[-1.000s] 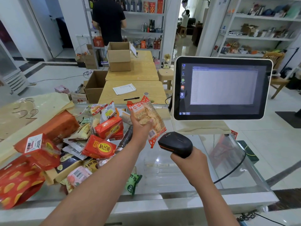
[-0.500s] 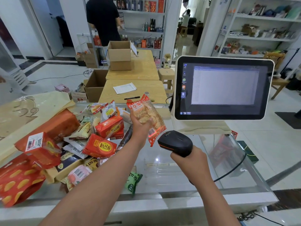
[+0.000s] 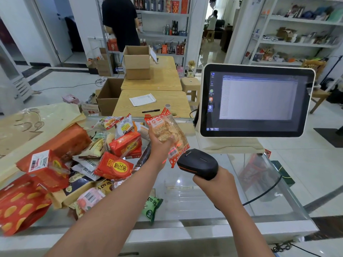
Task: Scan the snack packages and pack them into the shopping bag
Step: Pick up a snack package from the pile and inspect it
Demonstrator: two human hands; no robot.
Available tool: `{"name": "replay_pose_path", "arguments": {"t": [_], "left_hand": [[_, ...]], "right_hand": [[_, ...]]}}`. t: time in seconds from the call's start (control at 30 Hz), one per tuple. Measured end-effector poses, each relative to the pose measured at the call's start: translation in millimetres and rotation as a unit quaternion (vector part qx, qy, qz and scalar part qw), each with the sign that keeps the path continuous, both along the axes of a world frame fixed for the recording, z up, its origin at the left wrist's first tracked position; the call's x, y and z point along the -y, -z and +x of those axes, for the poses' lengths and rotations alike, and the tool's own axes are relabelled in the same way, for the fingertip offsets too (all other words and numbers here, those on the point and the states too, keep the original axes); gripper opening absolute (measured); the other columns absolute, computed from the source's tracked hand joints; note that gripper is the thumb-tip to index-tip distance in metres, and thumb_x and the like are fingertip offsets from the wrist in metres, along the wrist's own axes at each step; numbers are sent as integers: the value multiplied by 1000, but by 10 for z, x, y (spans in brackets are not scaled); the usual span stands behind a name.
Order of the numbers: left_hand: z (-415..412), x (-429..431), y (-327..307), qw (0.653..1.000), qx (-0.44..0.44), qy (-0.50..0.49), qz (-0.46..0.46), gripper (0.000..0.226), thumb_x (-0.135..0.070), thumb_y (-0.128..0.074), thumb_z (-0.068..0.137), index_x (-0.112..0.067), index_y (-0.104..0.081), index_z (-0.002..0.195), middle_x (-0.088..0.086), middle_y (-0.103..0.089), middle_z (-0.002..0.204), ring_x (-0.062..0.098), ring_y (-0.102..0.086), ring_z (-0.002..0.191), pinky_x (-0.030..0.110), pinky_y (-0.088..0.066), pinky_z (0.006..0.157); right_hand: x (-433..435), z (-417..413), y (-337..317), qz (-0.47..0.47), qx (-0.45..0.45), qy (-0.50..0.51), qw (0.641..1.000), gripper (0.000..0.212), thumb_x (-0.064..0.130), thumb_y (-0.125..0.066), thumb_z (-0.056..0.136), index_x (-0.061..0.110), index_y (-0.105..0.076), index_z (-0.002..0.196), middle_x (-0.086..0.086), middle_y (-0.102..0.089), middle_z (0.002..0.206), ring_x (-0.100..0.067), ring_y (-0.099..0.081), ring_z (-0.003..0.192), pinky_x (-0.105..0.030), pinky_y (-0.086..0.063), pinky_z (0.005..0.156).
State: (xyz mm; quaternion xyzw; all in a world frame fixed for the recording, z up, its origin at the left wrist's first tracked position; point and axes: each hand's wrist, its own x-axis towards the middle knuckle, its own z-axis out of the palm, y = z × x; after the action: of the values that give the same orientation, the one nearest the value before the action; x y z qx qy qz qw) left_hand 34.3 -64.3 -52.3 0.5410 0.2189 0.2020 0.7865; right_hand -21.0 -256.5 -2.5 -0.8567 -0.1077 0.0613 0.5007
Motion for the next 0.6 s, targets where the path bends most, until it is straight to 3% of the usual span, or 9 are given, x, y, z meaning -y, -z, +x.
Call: {"name": "replay_pose_path", "arguments": {"t": [0.3, 0.47, 0.6], "left_hand": [[19, -24, 25, 1000, 9, 2, -1, 89, 1, -60, 90, -35, -6, 151, 5, -37, 146, 26, -44, 130, 53, -44, 101], [16, -39, 35, 1000, 8, 2, -5, 88, 0, -61, 89, -36, -9, 150, 4, -39, 145, 25, -45, 129, 54, -45, 100], [1, -57, 25, 1000, 5, 3, -2, 87, 0, -62, 89, -36, -10, 149, 2, -43, 138, 24, -48, 125, 51, -48, 97]], "right_hand": [[-7, -23, -28, 4, -9, -8, 1000, 12, 10, -68, 69, 6, -57, 68, 6, -46, 48, -8, -37, 44, -18, -31, 41], [-8, -44, -56, -5, -23, -28, 999, 11, 10, -67, 70, 3, -59, 72, 1, -49, 51, -14, -44, 50, -26, -39, 48], [-12, -54, -53, -9, -24, -25, 999, 11, 11, -67, 69, 4, -59, 72, 2, -48, 51, -13, -43, 48, -24, -38, 46]]}}
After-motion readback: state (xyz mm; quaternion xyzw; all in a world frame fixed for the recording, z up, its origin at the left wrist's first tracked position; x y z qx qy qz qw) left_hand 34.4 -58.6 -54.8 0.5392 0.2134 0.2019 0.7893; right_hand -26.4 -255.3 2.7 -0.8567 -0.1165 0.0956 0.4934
